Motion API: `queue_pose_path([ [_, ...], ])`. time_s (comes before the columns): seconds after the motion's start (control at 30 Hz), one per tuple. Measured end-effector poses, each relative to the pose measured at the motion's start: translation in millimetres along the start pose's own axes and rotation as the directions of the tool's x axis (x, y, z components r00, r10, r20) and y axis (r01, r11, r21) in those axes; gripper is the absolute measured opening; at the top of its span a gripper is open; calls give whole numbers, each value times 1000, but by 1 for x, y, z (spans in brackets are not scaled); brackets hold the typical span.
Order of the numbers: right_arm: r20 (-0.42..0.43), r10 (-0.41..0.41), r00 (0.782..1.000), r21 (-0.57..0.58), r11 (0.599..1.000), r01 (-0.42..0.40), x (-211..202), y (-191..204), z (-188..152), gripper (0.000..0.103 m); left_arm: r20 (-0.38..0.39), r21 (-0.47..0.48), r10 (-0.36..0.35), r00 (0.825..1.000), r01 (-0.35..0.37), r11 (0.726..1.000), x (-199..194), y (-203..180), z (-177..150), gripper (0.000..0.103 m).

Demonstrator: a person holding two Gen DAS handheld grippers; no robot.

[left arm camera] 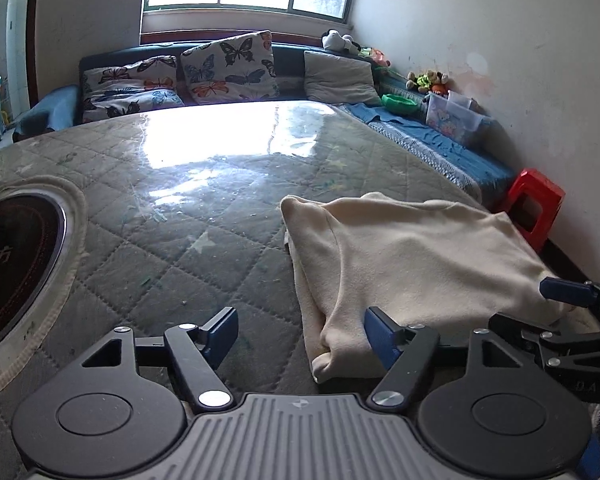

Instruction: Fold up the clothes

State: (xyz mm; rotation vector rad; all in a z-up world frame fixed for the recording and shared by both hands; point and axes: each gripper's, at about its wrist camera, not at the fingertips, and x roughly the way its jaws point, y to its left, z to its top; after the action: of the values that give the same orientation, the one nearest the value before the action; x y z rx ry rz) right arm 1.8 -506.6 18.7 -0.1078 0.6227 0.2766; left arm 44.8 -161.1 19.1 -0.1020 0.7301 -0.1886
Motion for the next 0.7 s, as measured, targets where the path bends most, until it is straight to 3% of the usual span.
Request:
queue_pose_path([
  [0.2,12,-15,1000,16,1000,15,-6,8,-3,103,4,-20,9,1000,-9,1000,-13,5,-6,84],
  [0.53,11,-18,1000,65,998,17,-11,15,-9,103,24,-14,53,998,-52,999,-31,10,-16,102],
  [0.7,-3,-14,1000,81,997,14,-13,19,-14,103,26,-19,65,998,-64,998,-37,13,-22,103],
])
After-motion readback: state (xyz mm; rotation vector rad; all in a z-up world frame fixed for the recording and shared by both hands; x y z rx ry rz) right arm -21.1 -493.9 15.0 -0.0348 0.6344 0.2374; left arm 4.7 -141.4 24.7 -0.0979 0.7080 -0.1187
